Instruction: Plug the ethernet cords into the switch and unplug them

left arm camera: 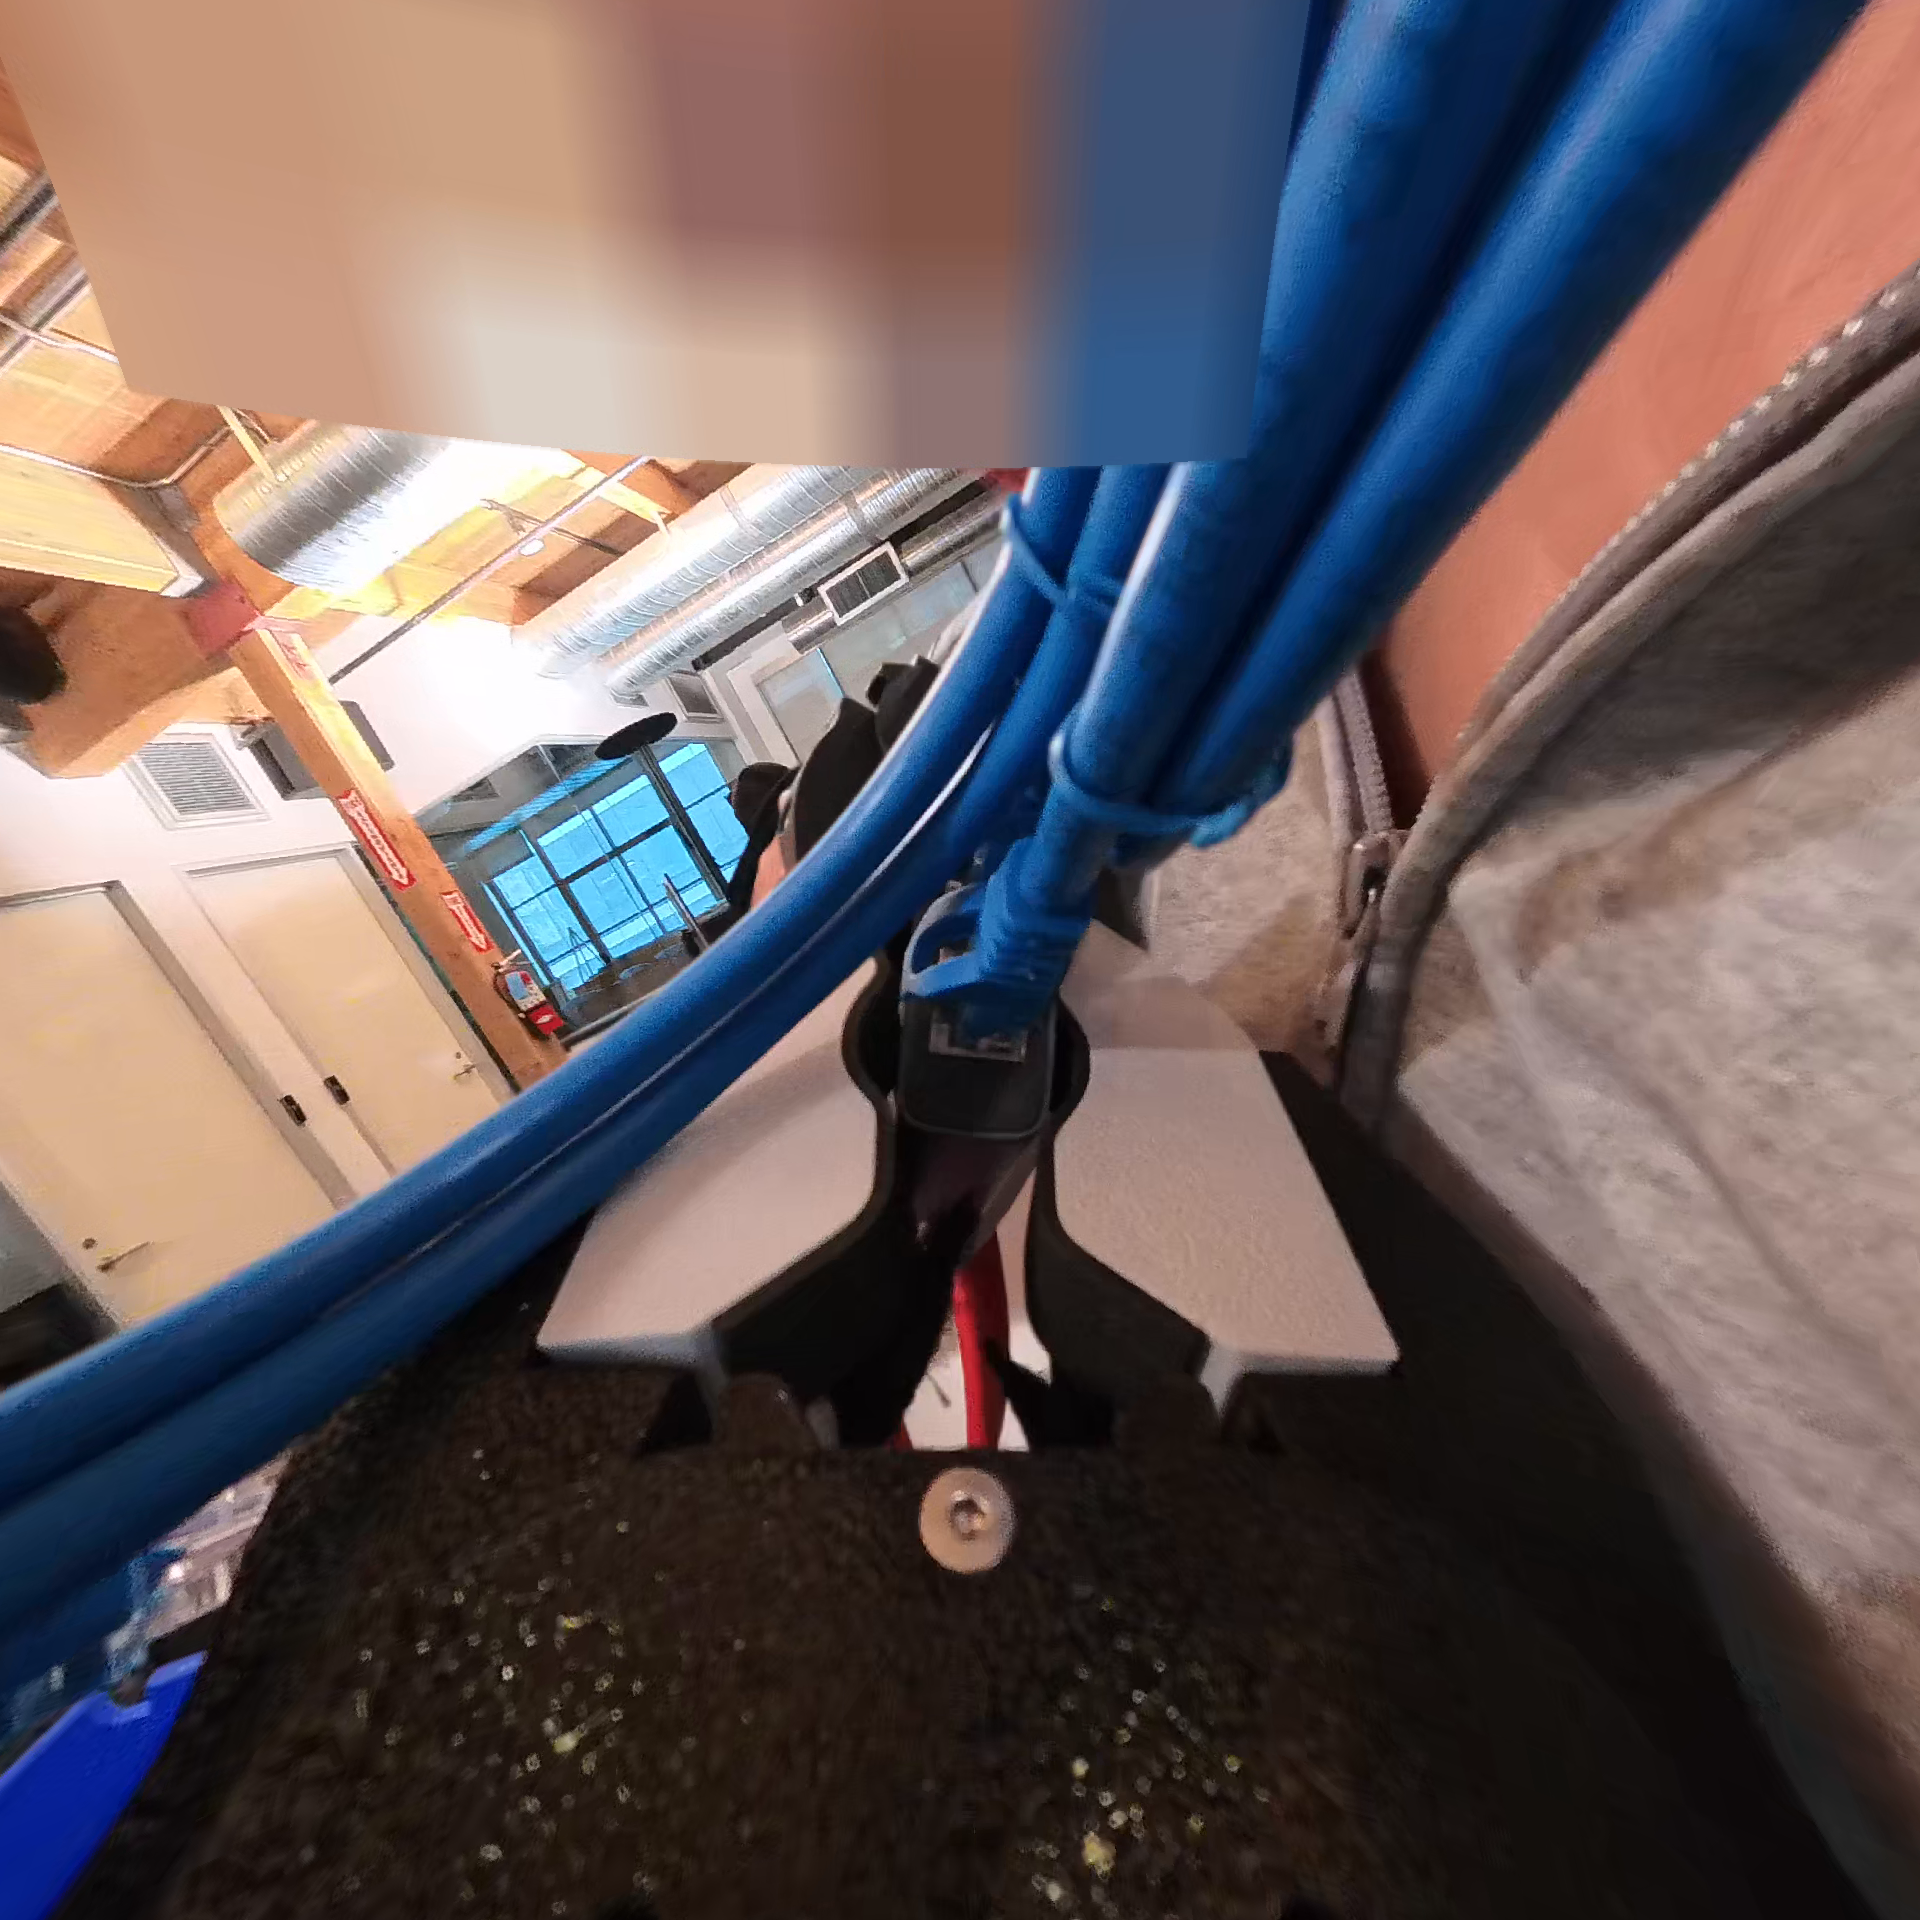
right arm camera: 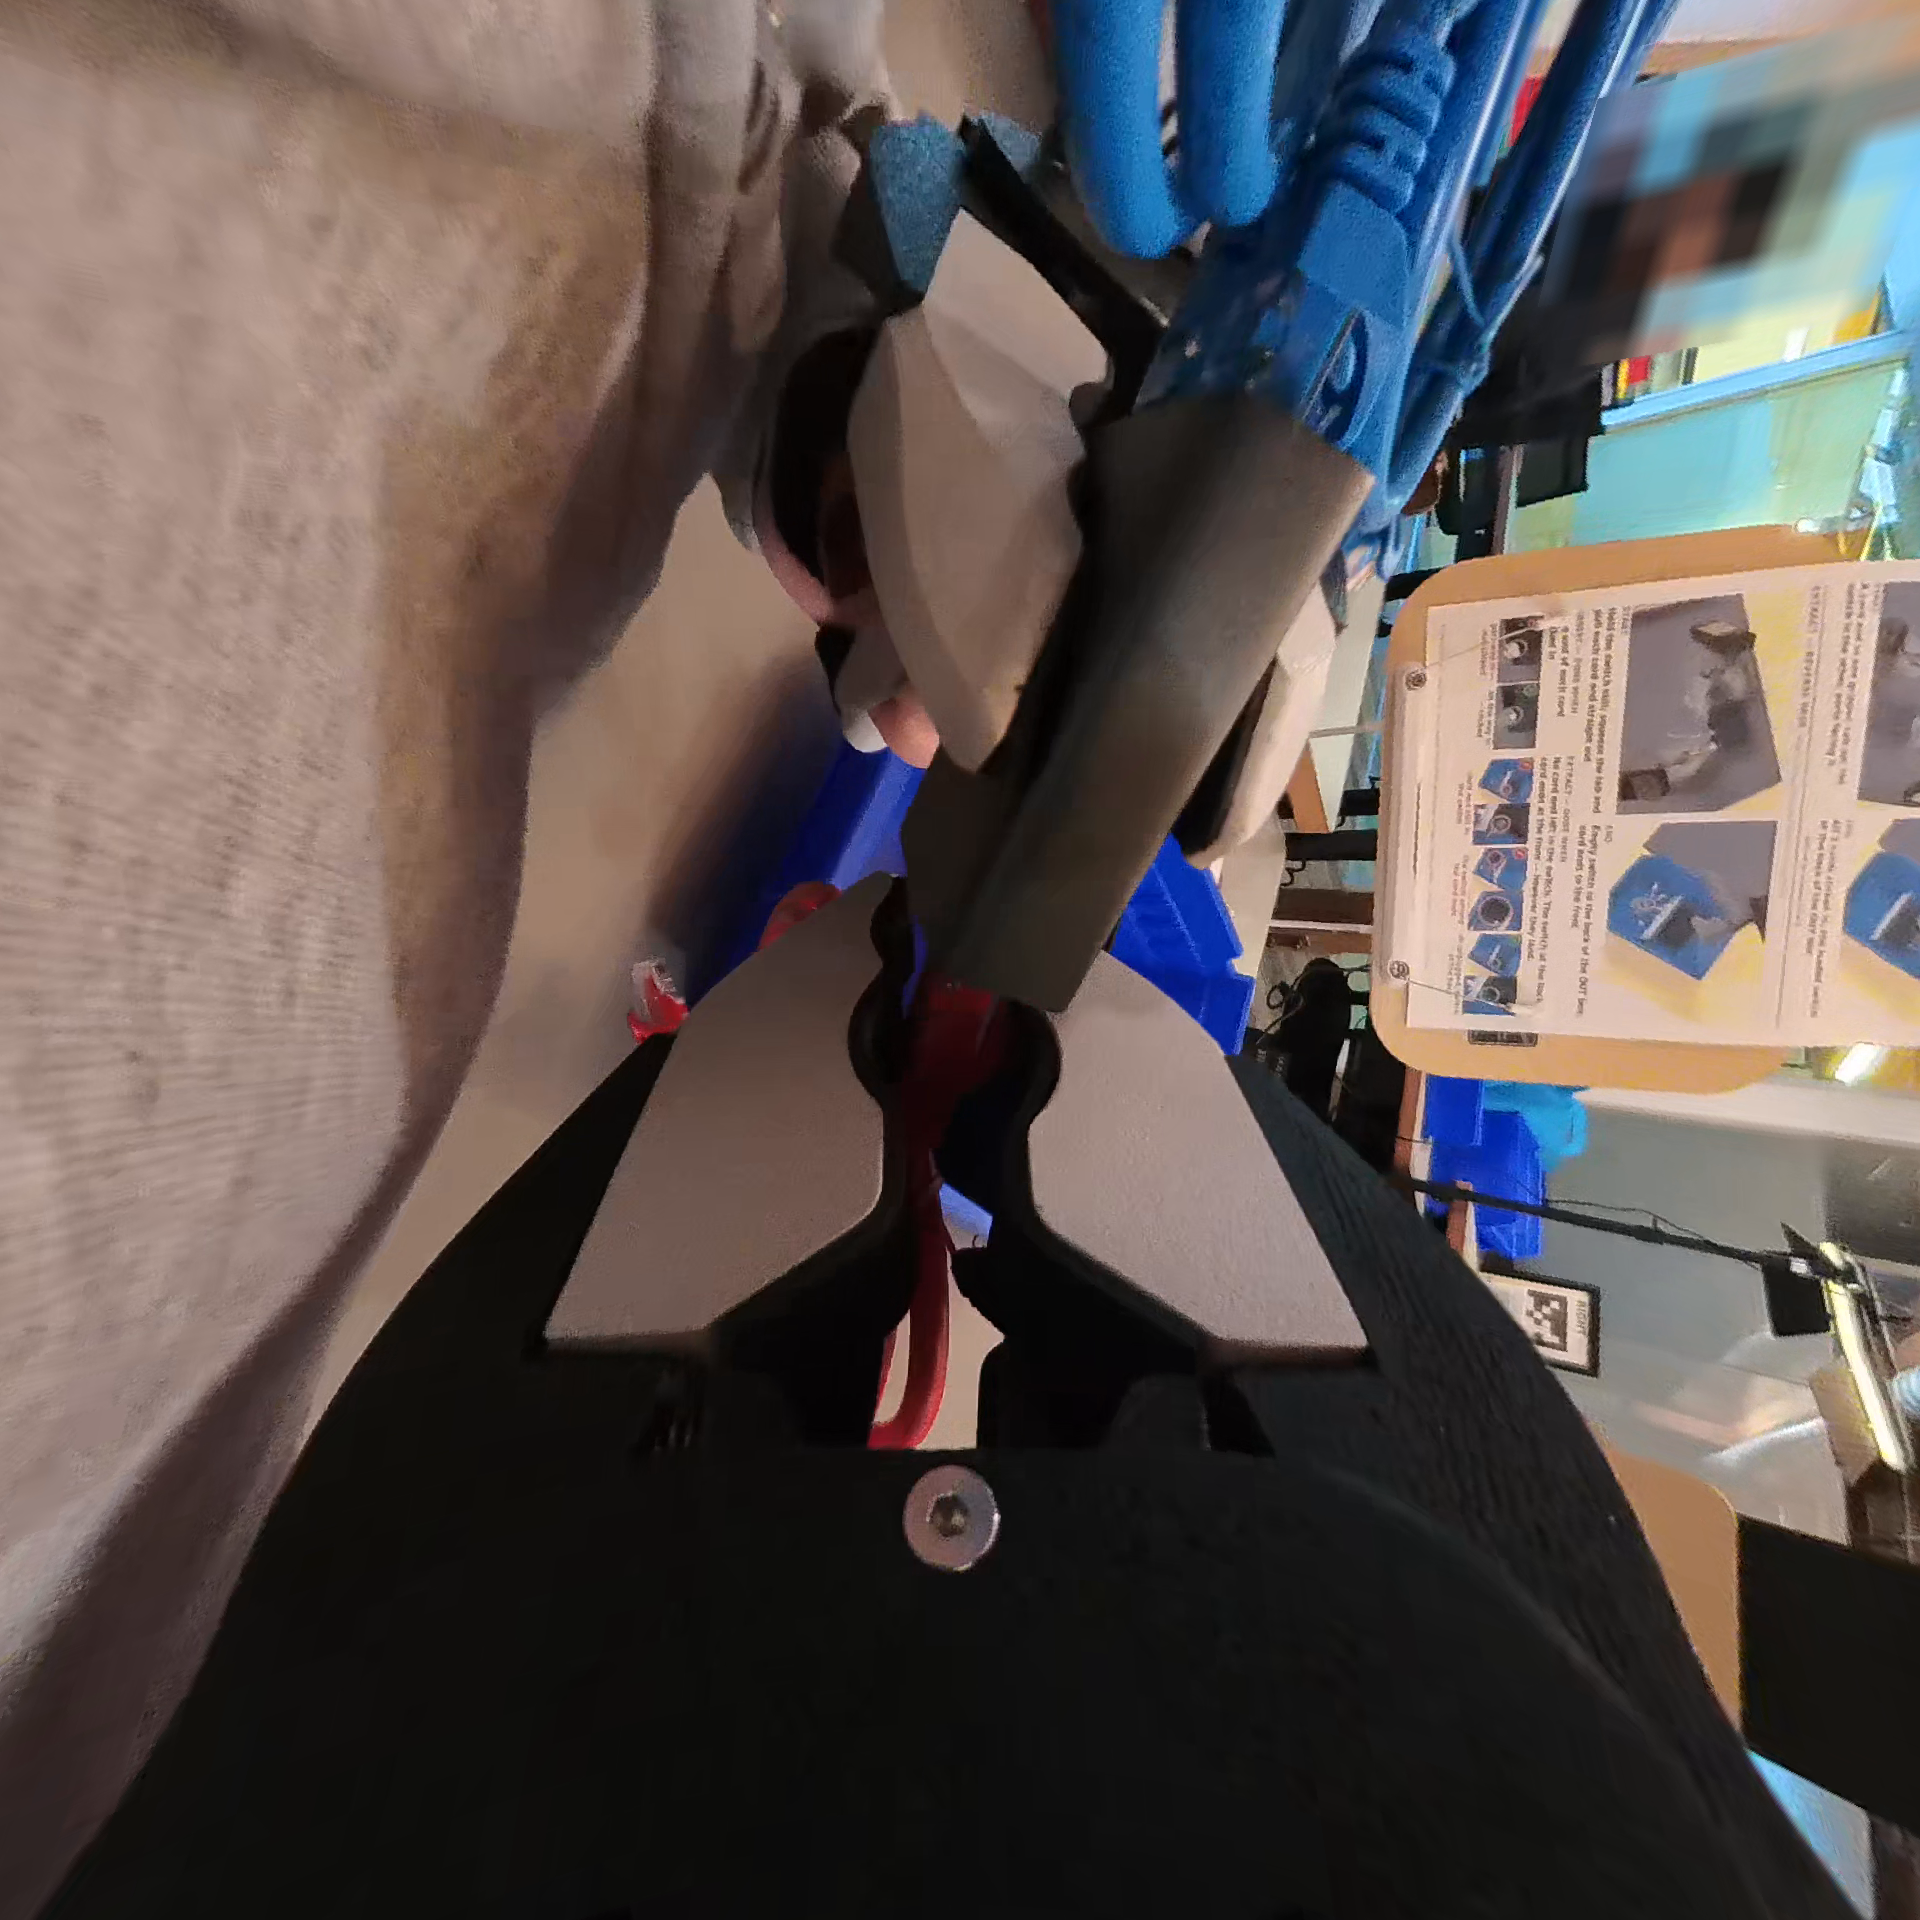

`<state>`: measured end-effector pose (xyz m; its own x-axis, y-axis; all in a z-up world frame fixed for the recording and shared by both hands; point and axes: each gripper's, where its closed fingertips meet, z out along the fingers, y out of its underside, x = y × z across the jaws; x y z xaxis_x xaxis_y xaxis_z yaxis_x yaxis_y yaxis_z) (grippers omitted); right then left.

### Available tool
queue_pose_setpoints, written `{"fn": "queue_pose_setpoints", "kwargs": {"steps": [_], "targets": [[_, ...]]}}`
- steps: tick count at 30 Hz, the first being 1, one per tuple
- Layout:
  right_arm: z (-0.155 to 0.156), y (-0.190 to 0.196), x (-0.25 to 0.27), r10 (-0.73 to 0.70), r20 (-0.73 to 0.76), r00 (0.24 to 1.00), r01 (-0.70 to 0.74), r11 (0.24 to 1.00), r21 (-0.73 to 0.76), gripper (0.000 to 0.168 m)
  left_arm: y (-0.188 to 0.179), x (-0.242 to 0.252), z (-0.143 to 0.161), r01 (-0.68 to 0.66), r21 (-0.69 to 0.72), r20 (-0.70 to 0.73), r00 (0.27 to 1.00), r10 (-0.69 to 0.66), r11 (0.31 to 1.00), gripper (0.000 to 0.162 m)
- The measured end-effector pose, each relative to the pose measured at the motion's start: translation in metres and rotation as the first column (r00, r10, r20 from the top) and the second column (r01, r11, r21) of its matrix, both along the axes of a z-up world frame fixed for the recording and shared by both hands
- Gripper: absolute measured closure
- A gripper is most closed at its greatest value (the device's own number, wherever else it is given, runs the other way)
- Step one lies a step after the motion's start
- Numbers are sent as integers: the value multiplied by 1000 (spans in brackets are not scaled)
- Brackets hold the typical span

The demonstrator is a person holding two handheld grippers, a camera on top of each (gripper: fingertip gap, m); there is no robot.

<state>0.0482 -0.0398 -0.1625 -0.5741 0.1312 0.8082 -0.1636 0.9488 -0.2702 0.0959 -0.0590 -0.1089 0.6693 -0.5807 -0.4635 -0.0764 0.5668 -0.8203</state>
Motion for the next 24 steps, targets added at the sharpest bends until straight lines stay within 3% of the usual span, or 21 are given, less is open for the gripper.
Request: {"fn": "queue_pose_setpoints", "kwargs": {"steps": [1,5,16,24], "targets": [[0,0,1,0,7,1000,0,1000,8,153,0,1,-1,3,-5,5,1000,-3,1000,141],[-1,1,3,4,23,1000,-4,1000,23,153,-1,2,-3,-30,-11,-20,999,29,999,141],[-4,-1,1,124,52,991,-129,984,124,152,-3,-2,-6,32,-25,-15,999,-32,999,140],[3,4,-4,149,26,988,-151,976,155,154,3,-6,-5,-103,9,-108,989,104,995,142]]}}
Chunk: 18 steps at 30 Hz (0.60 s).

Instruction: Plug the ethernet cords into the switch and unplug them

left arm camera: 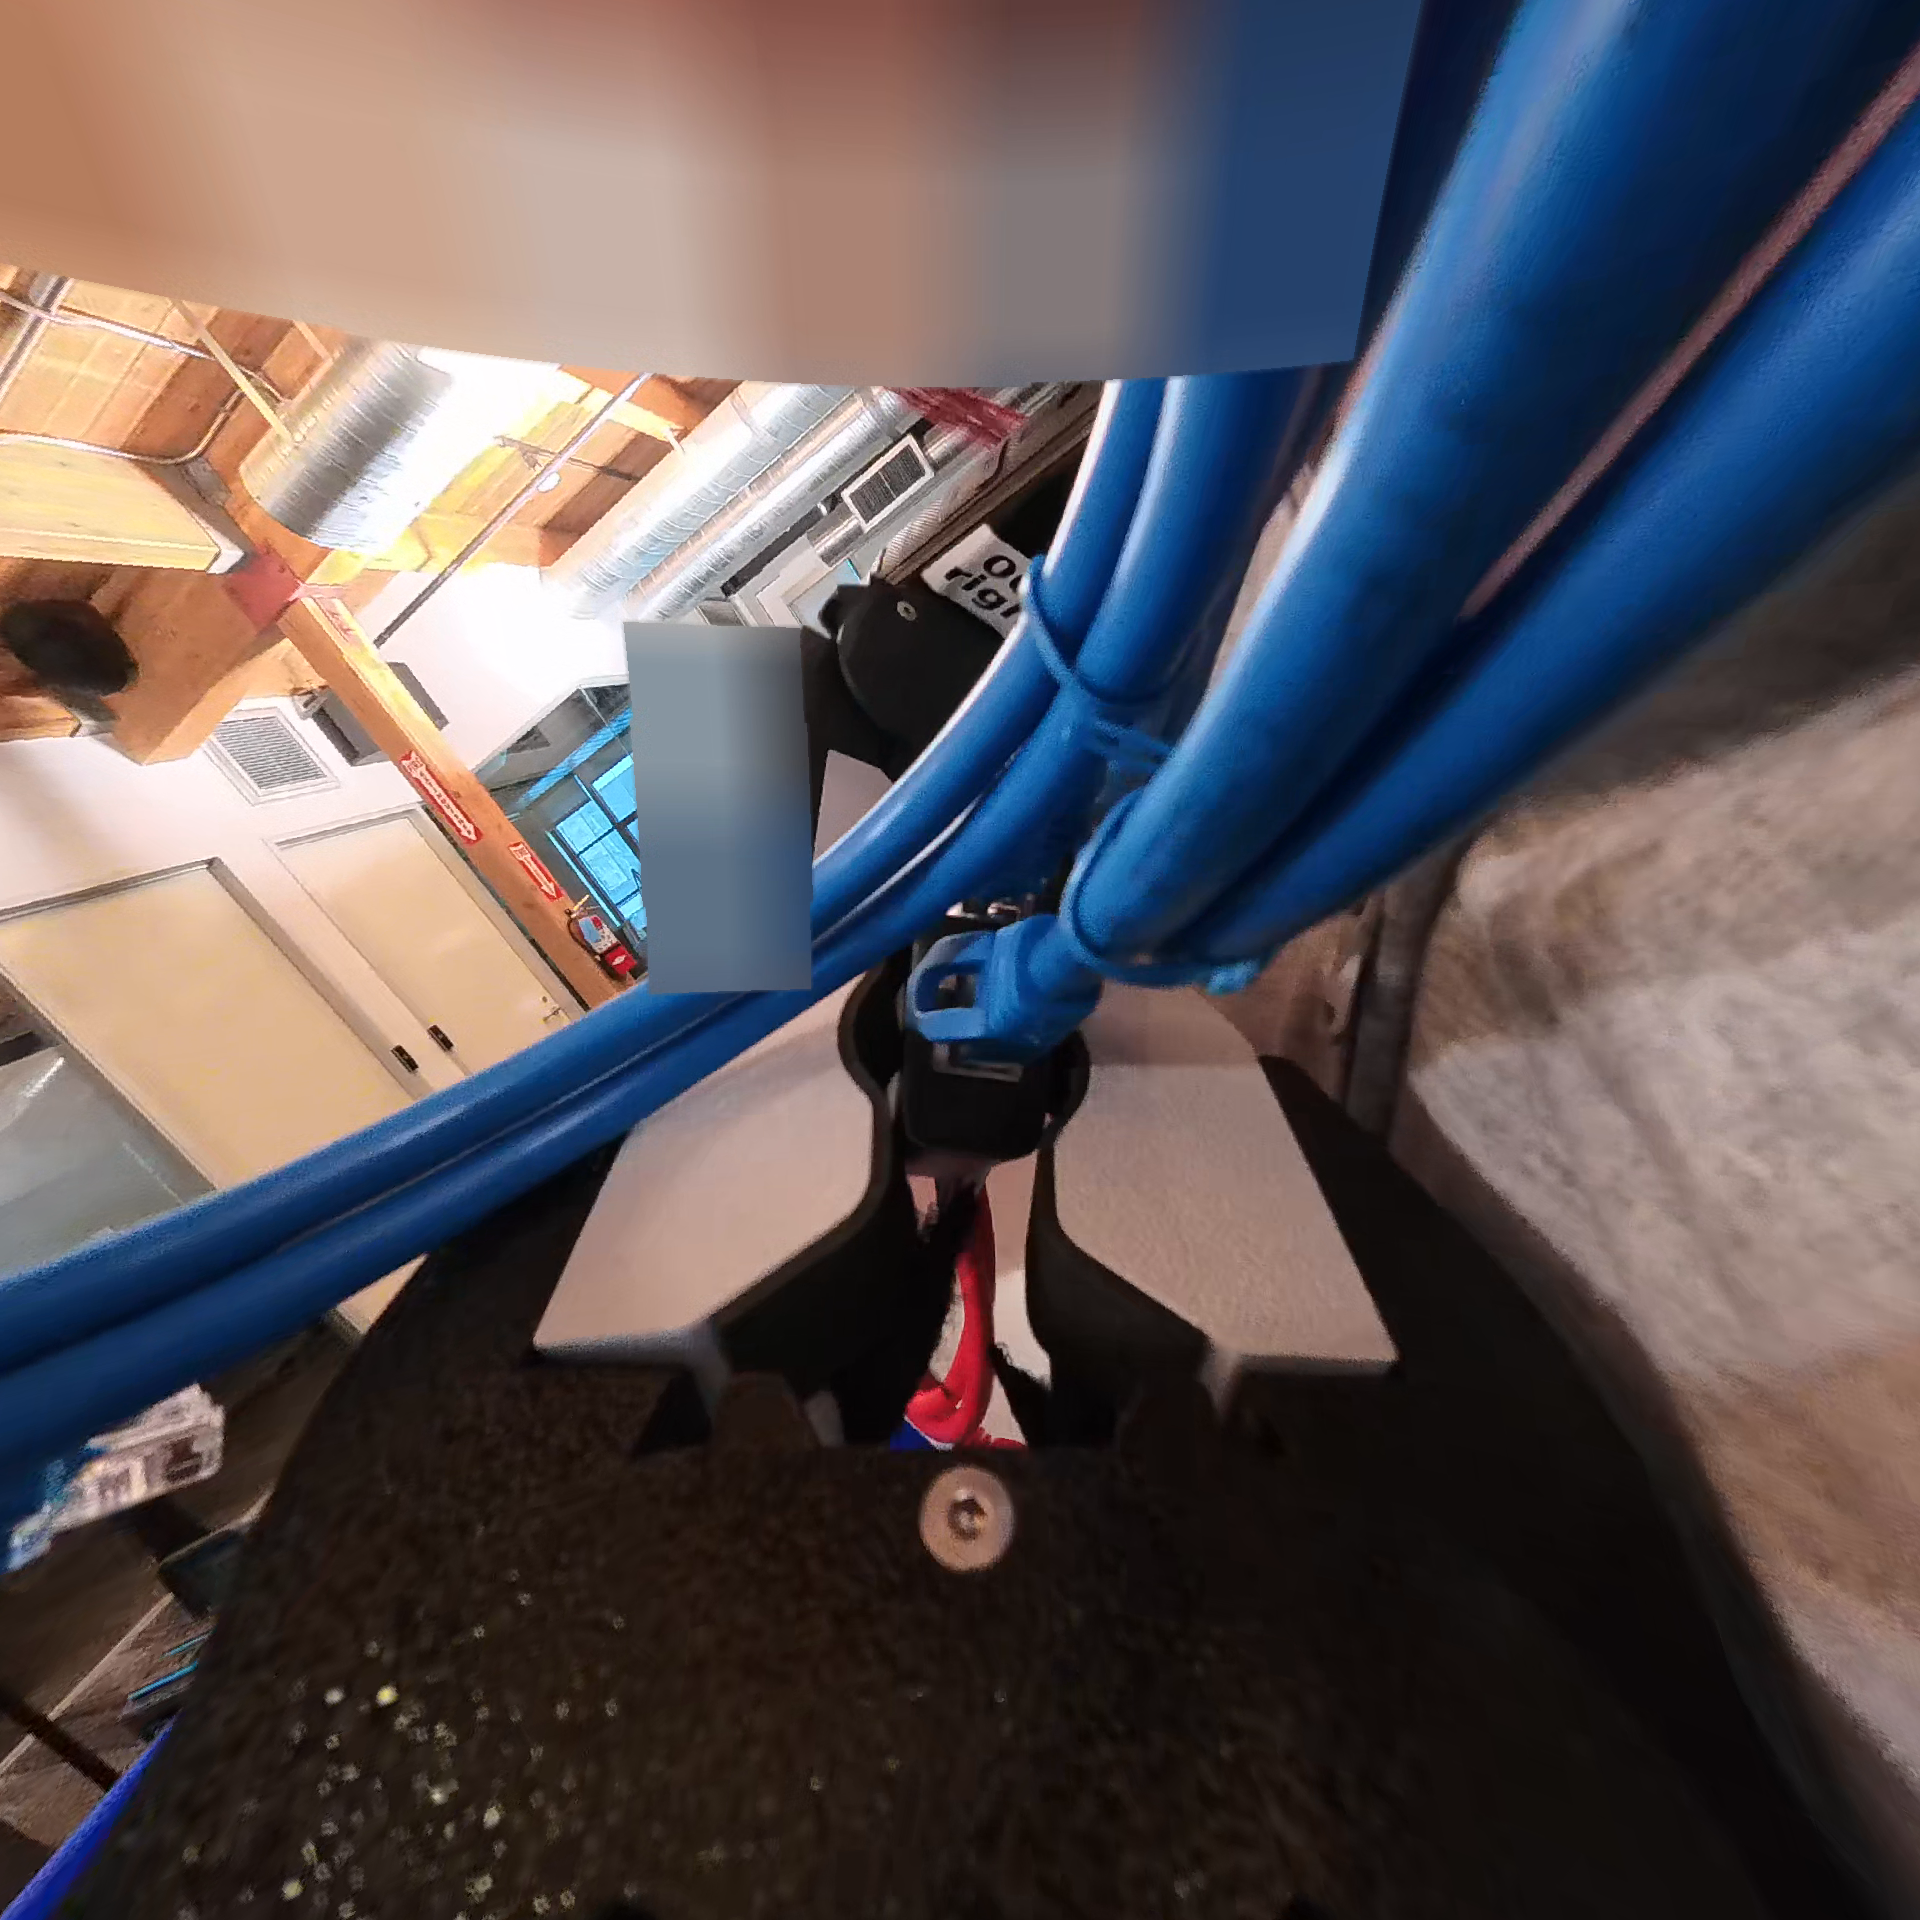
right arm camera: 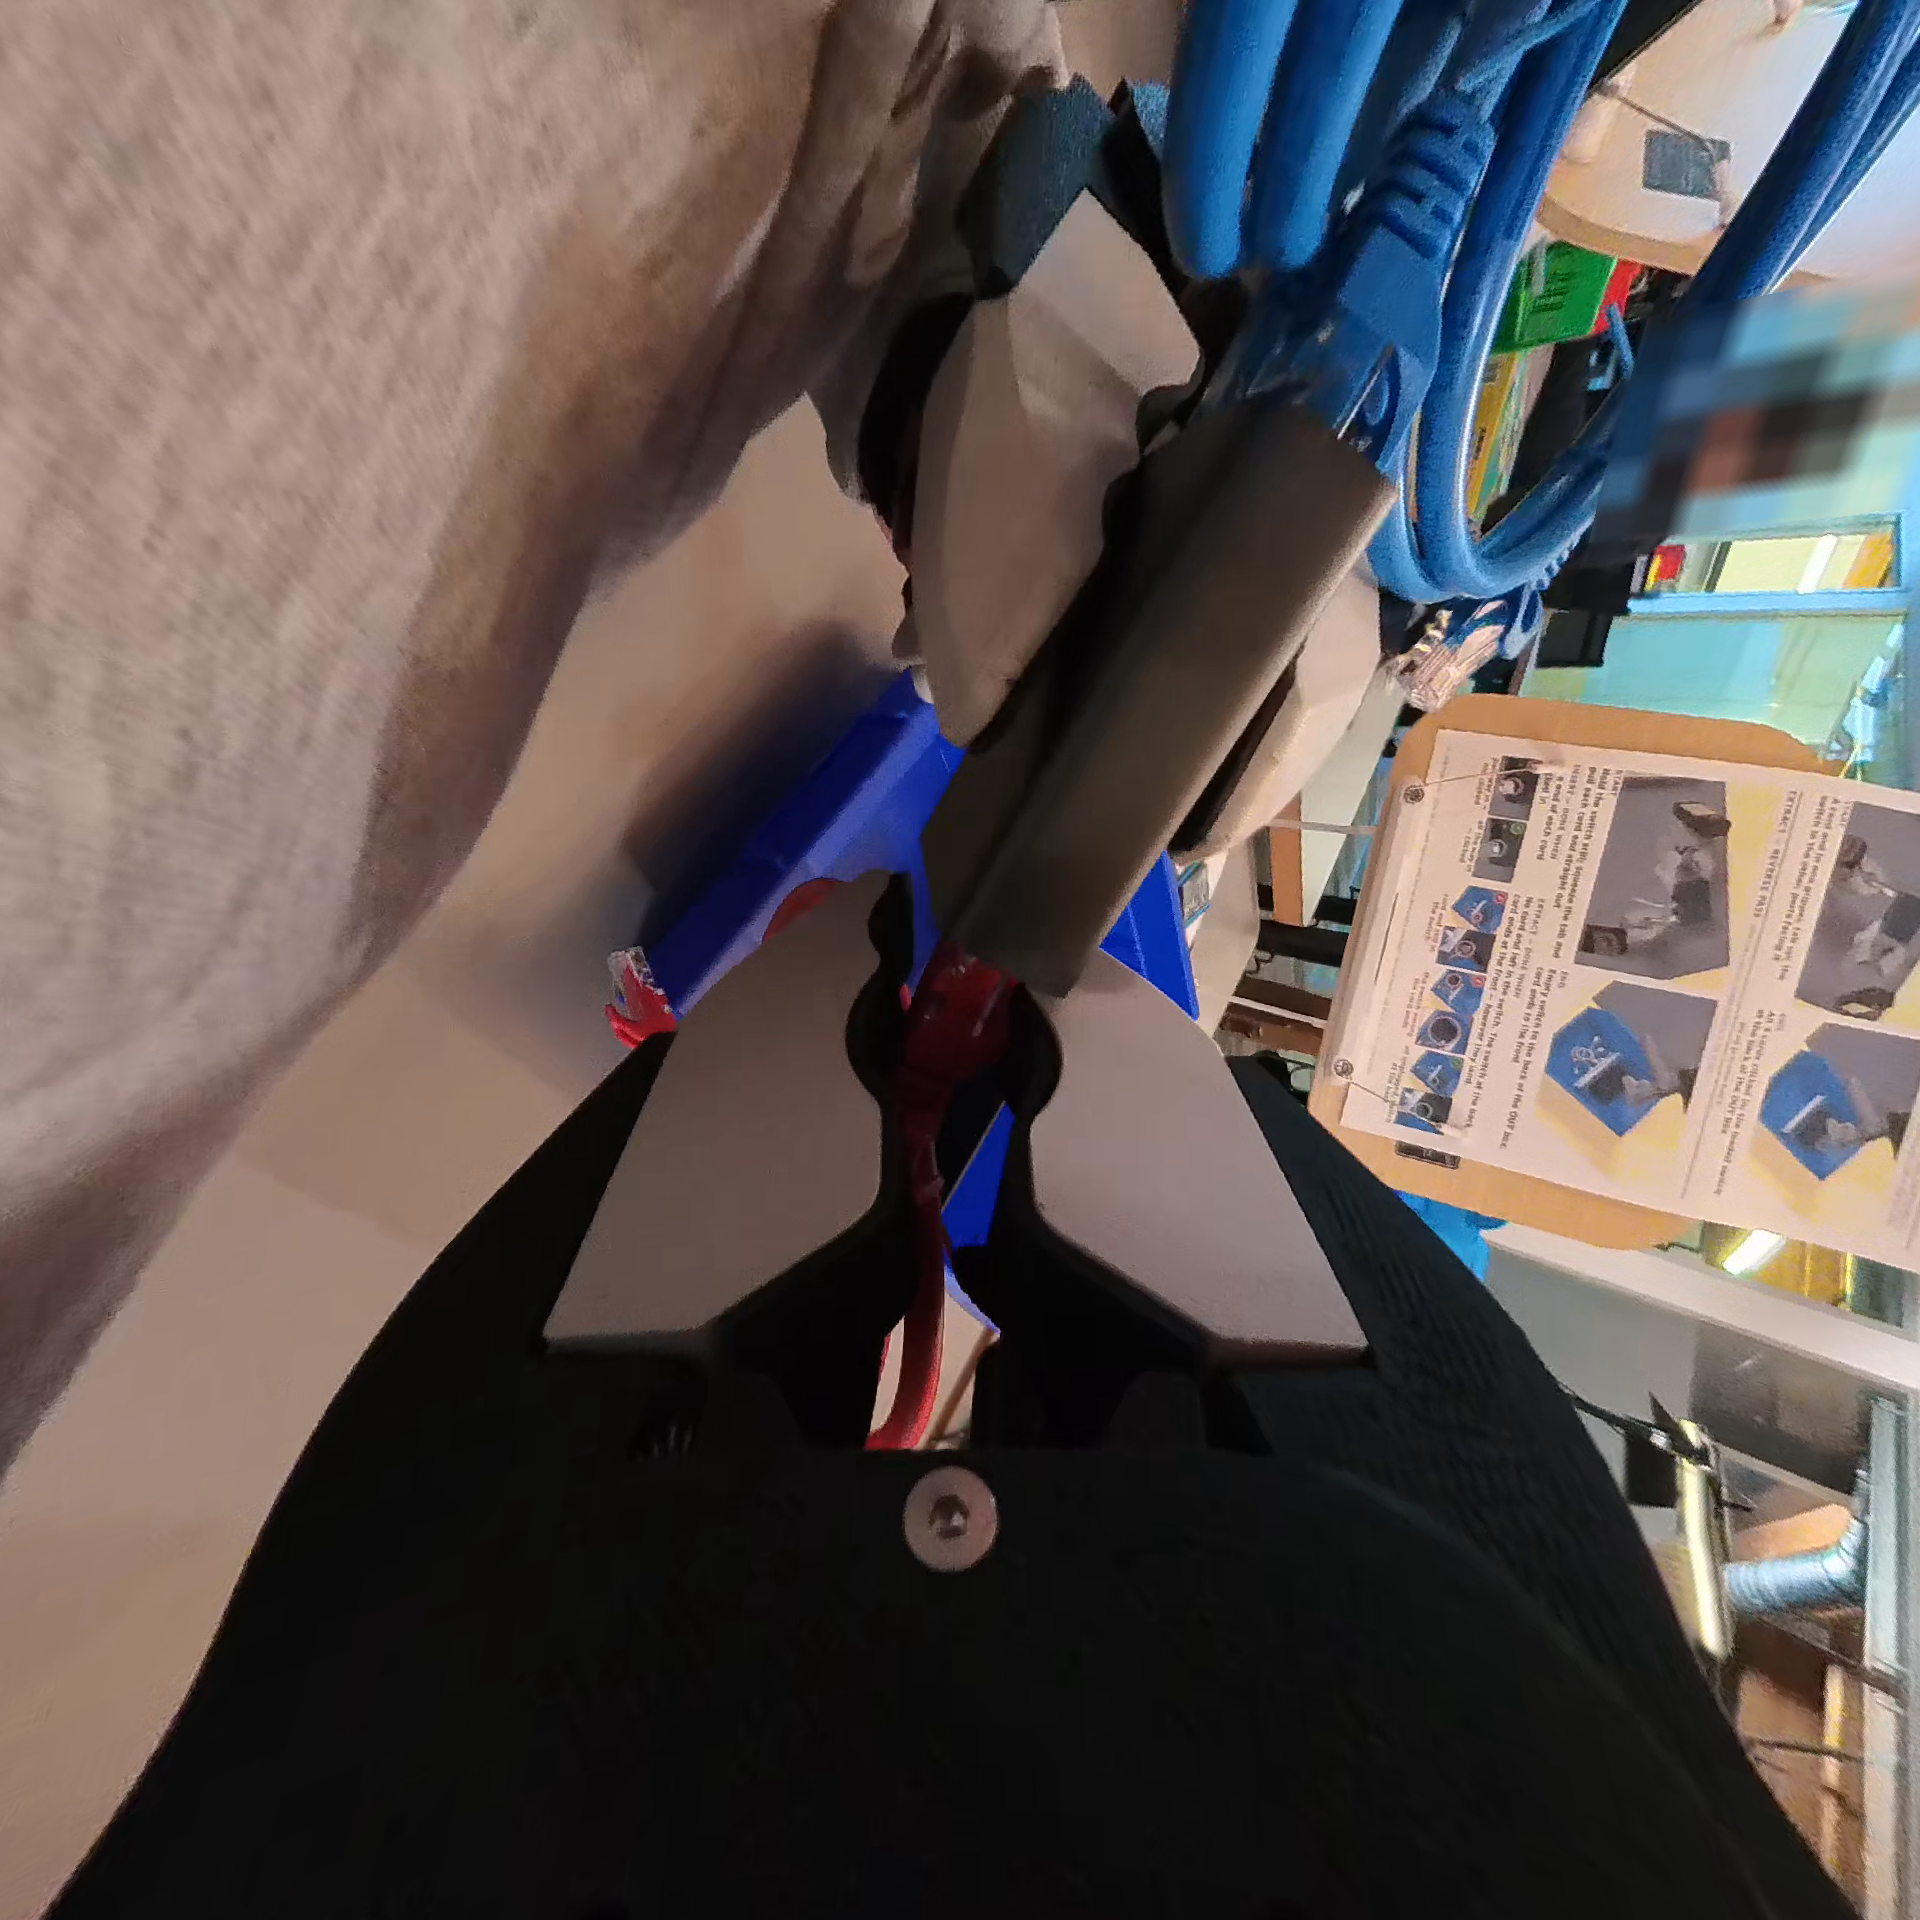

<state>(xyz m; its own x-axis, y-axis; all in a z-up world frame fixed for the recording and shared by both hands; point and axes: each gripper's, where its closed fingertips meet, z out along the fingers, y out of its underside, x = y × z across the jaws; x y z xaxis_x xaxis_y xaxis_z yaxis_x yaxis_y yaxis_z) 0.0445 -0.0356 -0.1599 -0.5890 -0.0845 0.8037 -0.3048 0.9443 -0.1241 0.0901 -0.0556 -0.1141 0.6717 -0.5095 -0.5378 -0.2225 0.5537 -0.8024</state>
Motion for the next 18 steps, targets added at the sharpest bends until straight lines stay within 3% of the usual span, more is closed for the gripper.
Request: {"fn": "queue_pose_setpoints", "kwargs": {"steps": [1,2,3,4,5,8,14,18], "targets": [[-1,1,0,4,5,1000,-4,1000,-6,154,0,1,-1,5,0,0,1000,-5,1000,142],[-5,12,0,-6,14,1000,5,999,49,157,-16,6,3,122,21,16,992,-122,992,141],[-5,48,-12,-80,-56,995,88,983,163,157,-50,-2,30,321,80,209,920,-331,944,143],[-7,83,-17,-172,-65,983,181,964,195,157,-60,-22,43,291,112,288,905,-311,950,142],[-13,93,-15,-232,12,973,229,966,121,157,-49,-43,40,112,109,282,950,-138,988,142],[-21,75,-11,-210,66,975,206,977,58,157,-20,-61,16,-57,22,228,972,51,998,142],[-25,92,-14,-310,-3,951,310,951,-3,157,11,-63,-15,-173,-38,108,978,176,984,142],[8,141,-1,-462,-107,880,454,886,-89,157,34,-69,-33,-193,-93,53,979,199,977,142]]}}
